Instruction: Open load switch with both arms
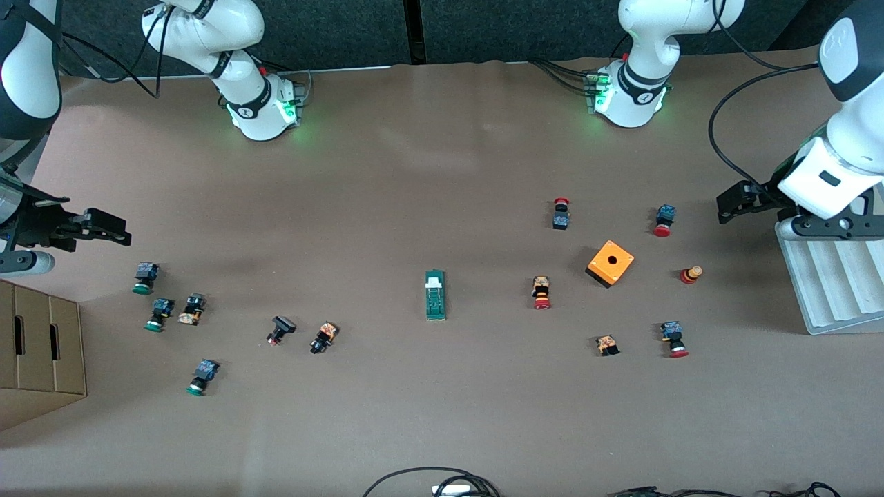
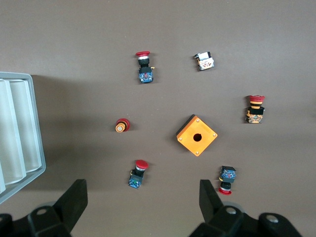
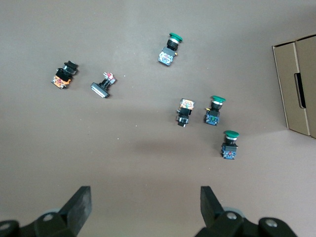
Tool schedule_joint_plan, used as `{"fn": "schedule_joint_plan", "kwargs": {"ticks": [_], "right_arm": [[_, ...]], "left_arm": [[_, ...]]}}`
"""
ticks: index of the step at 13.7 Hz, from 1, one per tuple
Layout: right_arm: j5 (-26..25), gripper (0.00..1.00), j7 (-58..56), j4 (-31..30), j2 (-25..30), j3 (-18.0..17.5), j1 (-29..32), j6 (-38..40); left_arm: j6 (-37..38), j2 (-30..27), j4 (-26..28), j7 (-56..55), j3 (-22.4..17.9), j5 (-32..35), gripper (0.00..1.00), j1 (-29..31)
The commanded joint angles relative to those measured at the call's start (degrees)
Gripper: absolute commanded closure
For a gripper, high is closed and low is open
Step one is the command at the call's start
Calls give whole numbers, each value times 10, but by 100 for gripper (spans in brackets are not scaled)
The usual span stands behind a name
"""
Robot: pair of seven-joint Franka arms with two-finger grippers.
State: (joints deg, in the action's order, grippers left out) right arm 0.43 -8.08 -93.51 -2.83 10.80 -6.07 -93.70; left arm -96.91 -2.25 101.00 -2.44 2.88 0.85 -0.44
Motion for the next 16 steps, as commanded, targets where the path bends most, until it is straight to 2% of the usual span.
{"fn": "schedule_joint_plan", "kwargs": {"ticks": [1, 16], "right_arm": [[-9, 0, 2, 3, 3, 1, -2, -3], [-9, 0, 2, 3, 2, 1, -2, -3]], "left_arm": [[-8, -16, 10, -10, -14, 7, 0, -3], [3, -13, -6, -44, -16, 12, 0, -1]]}}
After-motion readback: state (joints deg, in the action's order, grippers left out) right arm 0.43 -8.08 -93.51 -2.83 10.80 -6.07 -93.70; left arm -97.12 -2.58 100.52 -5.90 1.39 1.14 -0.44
